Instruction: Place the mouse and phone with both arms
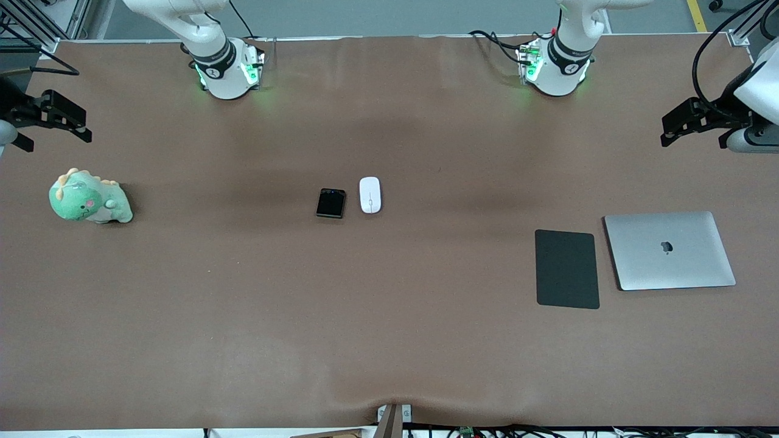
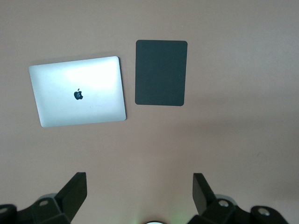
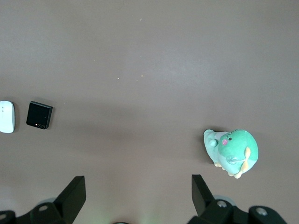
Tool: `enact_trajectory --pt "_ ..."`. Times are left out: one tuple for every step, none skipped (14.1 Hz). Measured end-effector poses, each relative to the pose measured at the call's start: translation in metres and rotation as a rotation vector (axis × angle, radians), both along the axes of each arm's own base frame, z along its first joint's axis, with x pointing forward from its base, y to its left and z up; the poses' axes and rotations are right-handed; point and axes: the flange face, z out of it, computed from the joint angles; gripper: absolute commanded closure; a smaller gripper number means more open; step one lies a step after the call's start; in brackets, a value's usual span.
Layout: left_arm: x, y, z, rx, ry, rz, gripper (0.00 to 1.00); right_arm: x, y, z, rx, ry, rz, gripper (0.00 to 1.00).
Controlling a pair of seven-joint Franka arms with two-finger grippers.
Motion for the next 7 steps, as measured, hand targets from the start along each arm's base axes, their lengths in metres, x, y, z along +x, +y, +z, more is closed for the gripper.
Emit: enact_trajectory --pt "0.0000 0.0001 0.0000 0.000 0.000 0.000 0.00 0.0010 0.0000 -0.0010 0.000 0.000 0.000 0.00" --pt "0.0000 0.0002 0.0000 0.000 0.000 0.000 0.00 0.0024 0.0001 -0.0015 0.000 -0.001 0.000 0.00" --pt "0.0000 0.0003 0.0000 0.000 0.000 0.001 0.00 0.0039 0.0002 -0.0019 -0.001 -0.001 0.000 0.00" --pt "0.0000 0.0002 0.0000 -0.002 0.000 0.001 0.00 0.0054 0.0002 -0.0014 -0.001 -0.003 0.000 0.00" --pt "0.0000 -0.0003 0.0000 -0.006 0.000 0.000 0.00 0.0065 0.0003 -0.0011 -0.002 -0.004 0.000 0.00" --pt "0.0001 -0.0008 -0.0003 -0.010 0.001 0.000 0.00 0.0073 0.0005 -0.0010 -0.002 -0.005 0.000 0.00" --pt "0.0005 -0.0021 -0.0012 -0.013 0.003 -0.002 0.00 0.0080 0.0012 -0.0012 -0.002 -0.005 0.002 0.00"
